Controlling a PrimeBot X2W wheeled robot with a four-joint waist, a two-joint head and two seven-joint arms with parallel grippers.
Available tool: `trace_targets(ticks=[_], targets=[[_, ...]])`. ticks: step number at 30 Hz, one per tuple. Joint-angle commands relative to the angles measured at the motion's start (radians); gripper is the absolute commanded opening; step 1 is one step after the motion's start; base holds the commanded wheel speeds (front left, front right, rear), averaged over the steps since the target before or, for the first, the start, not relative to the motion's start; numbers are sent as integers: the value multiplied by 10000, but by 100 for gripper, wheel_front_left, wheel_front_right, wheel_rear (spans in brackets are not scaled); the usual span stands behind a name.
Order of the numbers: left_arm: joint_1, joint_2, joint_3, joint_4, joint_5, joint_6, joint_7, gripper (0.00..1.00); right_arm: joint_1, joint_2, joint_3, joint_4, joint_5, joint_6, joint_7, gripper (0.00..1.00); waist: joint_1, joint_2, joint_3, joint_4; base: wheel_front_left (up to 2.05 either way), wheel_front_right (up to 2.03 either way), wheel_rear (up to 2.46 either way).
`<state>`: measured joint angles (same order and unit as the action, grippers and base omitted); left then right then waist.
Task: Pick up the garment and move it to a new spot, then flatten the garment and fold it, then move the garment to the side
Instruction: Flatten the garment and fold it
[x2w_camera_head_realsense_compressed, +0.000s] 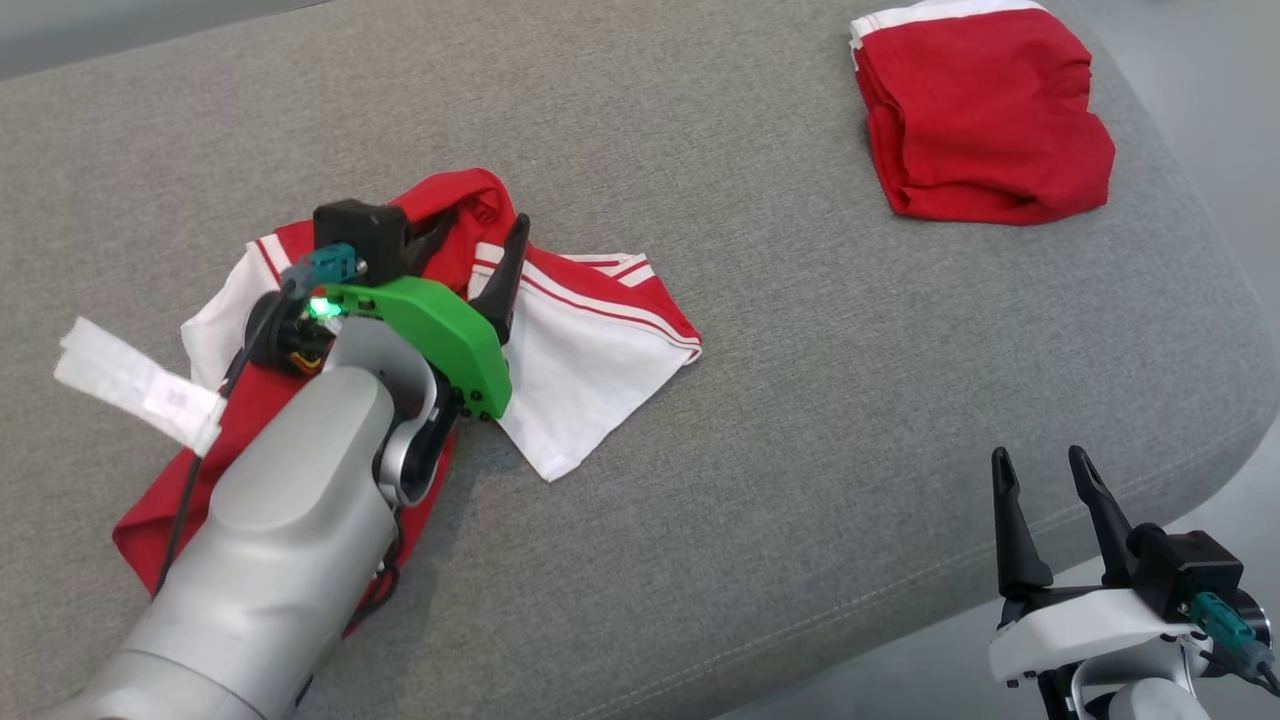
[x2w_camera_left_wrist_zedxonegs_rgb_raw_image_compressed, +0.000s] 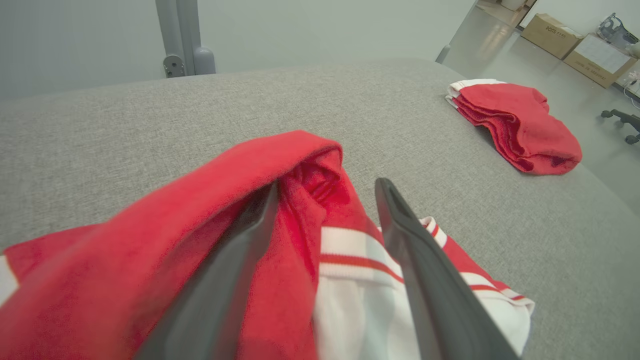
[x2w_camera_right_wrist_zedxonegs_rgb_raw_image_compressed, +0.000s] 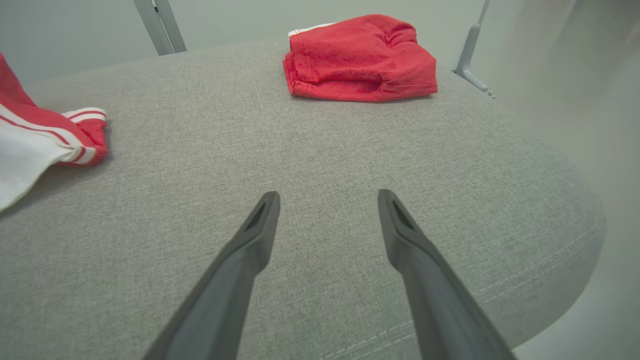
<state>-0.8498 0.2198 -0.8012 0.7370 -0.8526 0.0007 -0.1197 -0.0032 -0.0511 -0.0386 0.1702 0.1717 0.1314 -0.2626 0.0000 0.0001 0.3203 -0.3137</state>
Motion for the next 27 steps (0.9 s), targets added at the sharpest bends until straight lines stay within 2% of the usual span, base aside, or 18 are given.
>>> trace_targets(ticks=[1,4,9,15,19,23,27], targets=[[500,64,43,-66,-83,11,-188,100,140,0,-59,-10,-92,-17,-29,100,0,-1,-321,512,0,0,0],[1160,185,19,-628,-157,114,-482,100,253,-3,-49,7,-199,-17,-31,100,0,-1,-641,994,0,0,0],[2408,578,58,-1910,-238,554,-783,100,358,-8,-23,-36,-321,-17,-29,100,0,-1,-1056,1606,0,0,0],[4247,1199,274,-4162,-527,1678,-889,100,607,-11,-127,-52,-441,-17,-31,100,0,-1,-1482,2410,0,0,0],[5189,1558,484,-5113,-811,2328,-749,100,709,-5,-99,-71,-469,-17,-30,100,0,-1,-1552,2718,0,0,0],[5635,1757,468,-5471,-1099,2545,-391,100,664,-10,-57,-87,-509,-17,-30,100,0,-1,-1487,2846,0,0,0],[5644,1741,470,-5522,-1387,2425,-35,100,521,-8,-40,-76,-546,-17,-29,100,0,-1,-1379,2836,0,0,0]])
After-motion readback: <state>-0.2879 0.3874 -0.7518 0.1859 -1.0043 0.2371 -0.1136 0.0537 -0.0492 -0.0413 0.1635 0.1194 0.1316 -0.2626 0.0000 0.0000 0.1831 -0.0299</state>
